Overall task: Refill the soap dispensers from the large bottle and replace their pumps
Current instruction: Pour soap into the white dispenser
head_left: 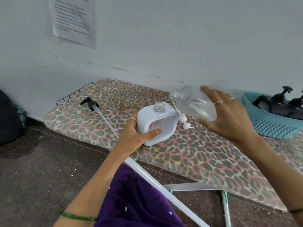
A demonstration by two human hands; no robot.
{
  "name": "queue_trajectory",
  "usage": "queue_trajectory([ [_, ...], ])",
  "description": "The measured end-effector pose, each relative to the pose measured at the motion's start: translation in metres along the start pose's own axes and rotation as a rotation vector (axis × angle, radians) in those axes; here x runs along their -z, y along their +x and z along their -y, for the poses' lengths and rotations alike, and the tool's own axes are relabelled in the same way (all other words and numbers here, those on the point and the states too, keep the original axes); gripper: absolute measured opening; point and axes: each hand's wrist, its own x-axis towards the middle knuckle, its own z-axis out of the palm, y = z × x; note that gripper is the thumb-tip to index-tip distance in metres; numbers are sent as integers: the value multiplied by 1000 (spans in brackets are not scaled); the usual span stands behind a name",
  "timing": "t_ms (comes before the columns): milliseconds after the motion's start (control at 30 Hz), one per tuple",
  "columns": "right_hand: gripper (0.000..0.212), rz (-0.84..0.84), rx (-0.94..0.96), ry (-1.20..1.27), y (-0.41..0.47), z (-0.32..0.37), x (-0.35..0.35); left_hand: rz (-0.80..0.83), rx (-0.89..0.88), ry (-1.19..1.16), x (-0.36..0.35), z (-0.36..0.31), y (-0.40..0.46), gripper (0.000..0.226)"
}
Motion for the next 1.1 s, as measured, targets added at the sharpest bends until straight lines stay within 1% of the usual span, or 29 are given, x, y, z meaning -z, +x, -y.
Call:
queue_trajectory([
  [100,88,-18,48,-41,6,0,-2,8,10,-6,1,0,-1,53],
  [267,77,-77,108,-86,13,1,-5,15,21,-44,1,0,0,53],
  [367,76,-90,136,-104,15,0,-6,26,28,-56,3,1,0,57],
  [533,83,-97,171,-163,18,-4,-7,39,30,-77,4,1,0,59],
  [700,82,-147,213,-197,20,-7,-8,36,40,-81,4,3,1,60],
  [900,84,-160,247,-211,23,-11,-6,40,47,-87,6,7,3,72],
  [1100,83,-166,275,-219,24,-12,-7,52,41,-77,6,7,3,68],
])
